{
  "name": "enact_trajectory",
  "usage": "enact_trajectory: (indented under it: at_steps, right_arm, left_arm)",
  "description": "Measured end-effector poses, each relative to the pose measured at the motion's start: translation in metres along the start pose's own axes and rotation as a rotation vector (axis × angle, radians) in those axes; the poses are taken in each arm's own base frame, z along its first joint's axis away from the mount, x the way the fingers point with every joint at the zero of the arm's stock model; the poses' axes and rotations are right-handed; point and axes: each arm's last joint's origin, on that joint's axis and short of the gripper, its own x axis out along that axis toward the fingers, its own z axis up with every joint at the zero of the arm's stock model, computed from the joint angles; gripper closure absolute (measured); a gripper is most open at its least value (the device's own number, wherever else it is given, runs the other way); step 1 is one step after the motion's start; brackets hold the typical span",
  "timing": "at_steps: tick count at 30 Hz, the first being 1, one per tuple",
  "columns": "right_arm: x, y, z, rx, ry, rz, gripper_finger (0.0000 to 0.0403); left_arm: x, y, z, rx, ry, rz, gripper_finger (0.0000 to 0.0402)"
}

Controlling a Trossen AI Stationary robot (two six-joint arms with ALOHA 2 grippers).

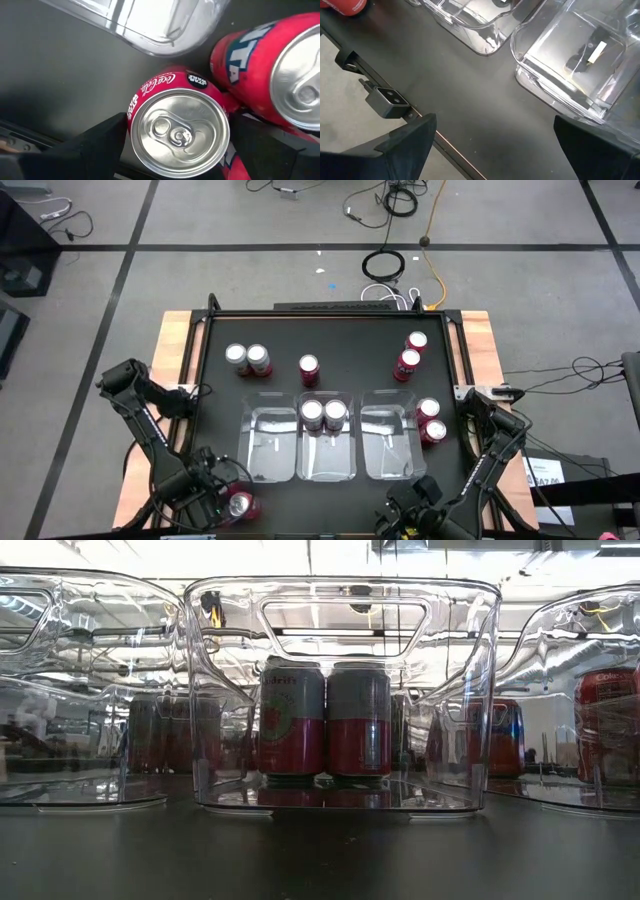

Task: Sort soda cans
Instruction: Put the red soda can into the right transparent bin

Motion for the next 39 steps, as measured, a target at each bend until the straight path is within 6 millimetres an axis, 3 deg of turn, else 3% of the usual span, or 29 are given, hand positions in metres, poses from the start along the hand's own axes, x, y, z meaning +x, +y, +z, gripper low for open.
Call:
enact_trajectory:
  at_steps: [16,39]
  right_arm:
    - [0.0001,0.0005,-0.0002,0.003,0.002,0.005,0.0007]
    - [0.0001,0.0005,-0.0002,0.003,0.001,0.005,0.0007]
  left_arm:
    - [0.0001,0.0004,0.0008,-0.011,-0.023,0.007,0.0055]
    - [0.0001,0.0011,0.001,-0.194,-0.022,0.012,0.0055]
